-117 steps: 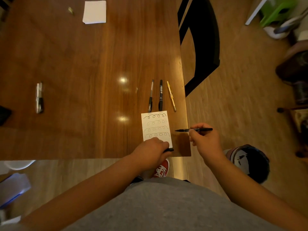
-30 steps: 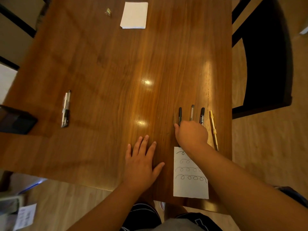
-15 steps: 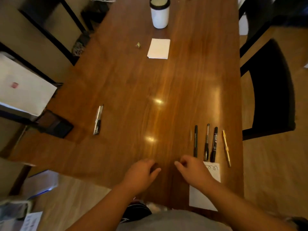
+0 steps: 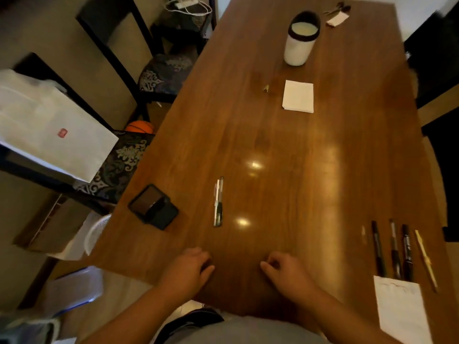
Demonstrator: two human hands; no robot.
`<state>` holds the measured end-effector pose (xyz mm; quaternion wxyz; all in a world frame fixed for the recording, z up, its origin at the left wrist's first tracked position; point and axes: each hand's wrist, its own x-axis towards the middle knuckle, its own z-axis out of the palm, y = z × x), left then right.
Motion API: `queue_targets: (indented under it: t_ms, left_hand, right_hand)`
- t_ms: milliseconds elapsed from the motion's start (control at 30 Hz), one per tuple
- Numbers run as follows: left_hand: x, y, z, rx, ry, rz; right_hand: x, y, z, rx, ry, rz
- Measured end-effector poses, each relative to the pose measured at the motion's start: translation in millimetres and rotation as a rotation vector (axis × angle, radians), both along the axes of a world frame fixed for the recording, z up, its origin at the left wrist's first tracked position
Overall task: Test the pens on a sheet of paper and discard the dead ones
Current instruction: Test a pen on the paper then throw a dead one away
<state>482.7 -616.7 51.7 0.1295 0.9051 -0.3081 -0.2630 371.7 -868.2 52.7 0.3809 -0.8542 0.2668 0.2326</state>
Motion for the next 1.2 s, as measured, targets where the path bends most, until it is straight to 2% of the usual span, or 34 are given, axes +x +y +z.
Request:
queue_targets:
  t_ms: [100, 200, 333, 567, 800, 1200]
  left_hand:
    - [28, 22, -7, 0.039, -0.110, -0.142]
    - [46, 33, -13, 0.098, -0.118, -0.250]
    - [59, 40, -20, 0.145, -0.104, -0.266]
    - [64, 51, -27, 0.118, -0.144, -0.320]
    - [67, 56, -27, 0.077, -0.150, -0.328]
    - [66, 56, -26, 0.044, -0.153, -0.308]
  right_hand:
    - [38, 27, 6, -0.011, -0.007, -0.029]
    - [75, 46, 10, -0.005, -0.008, -0.096]
    - [119, 61, 11, -0.045, 0.004, -0.116]
    - [176, 66, 9, -0.171, -0.038, -0.159]
    - [197, 71, 8, -0.306, 0.015, -0.055]
    - [184, 73, 15, -0.261, 0.077, -0.016]
